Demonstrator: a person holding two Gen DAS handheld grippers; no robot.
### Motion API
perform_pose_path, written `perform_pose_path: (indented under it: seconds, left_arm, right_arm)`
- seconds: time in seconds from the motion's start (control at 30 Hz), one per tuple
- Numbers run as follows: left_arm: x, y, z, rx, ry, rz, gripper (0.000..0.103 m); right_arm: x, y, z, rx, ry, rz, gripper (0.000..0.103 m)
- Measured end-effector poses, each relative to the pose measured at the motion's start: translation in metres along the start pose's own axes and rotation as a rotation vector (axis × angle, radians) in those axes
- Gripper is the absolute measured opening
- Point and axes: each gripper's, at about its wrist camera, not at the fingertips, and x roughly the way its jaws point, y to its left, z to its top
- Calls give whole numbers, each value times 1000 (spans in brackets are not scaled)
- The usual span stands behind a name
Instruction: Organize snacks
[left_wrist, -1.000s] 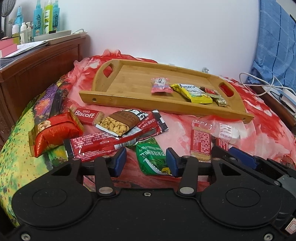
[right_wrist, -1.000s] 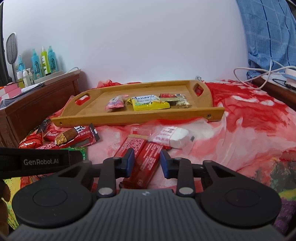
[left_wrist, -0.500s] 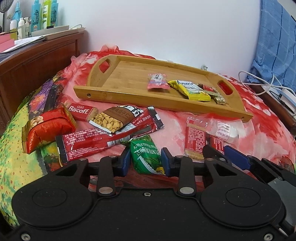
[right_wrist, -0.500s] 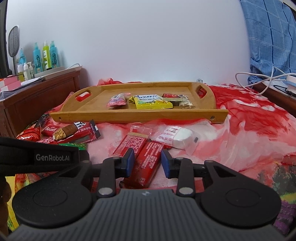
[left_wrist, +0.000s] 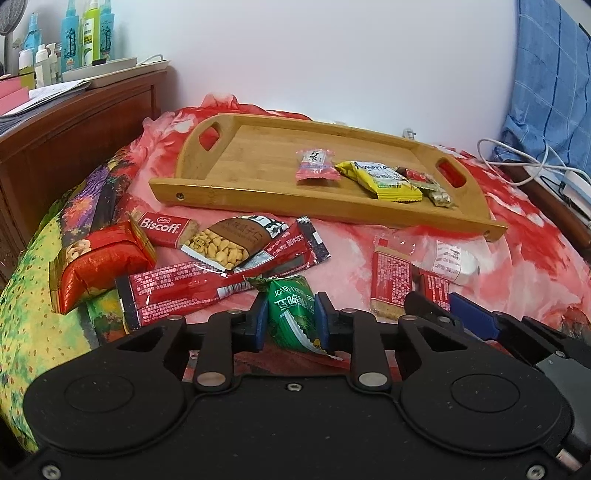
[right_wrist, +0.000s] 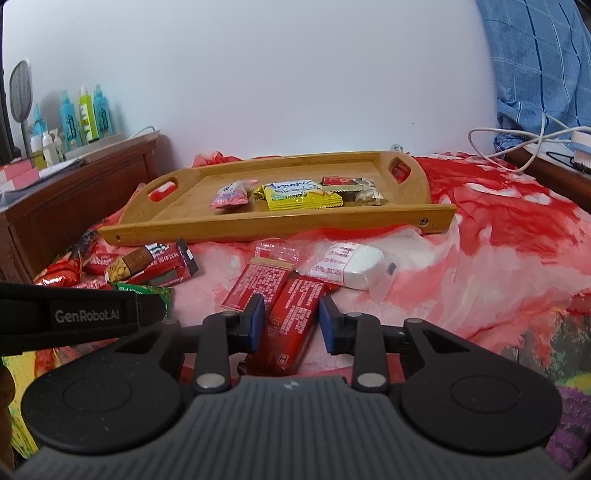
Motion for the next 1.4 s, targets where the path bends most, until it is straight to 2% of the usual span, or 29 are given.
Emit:
perform_pose_path:
  seconds: [0.23,0.4,0.7,0.83,1.0,1.13,1.23,1.3,1.4]
  left_arm:
    - [-1,3,3,-49,17,-10,24]
    - [-13,0,1,-21,-24,18,23]
    - [-28,-1,6,-5,-65,14,23]
    - [-37,0,9,-16,-93,-17,23]
    - [-43,-4,8,12,-126,-45,23]
    - [-45,-8,9,38,-126,-65,18]
    - [-43,-10,9,51,-116,-48,21]
    - [-41,-12,6,71,-109,-12,29]
    - [-34,-14,-1,87,-67,20,33]
  right_arm:
    - [-4,-2,2,7,-4,15,35]
    - [-13,0,4,-12,-35,26,33]
    - [-27,1,7,-22,-106,68,29]
    - [-31,-5,11,17,-129,89,29]
    - [-31,-14,13,56,-140,71,29]
    - [-29,-20,14,84,-139,57,29]
    - [-28,-22,15,89,-141,49,29]
    - [-28,-24,15,96,-137,47,29]
    - [-26,-24,14,98,-128,42,29]
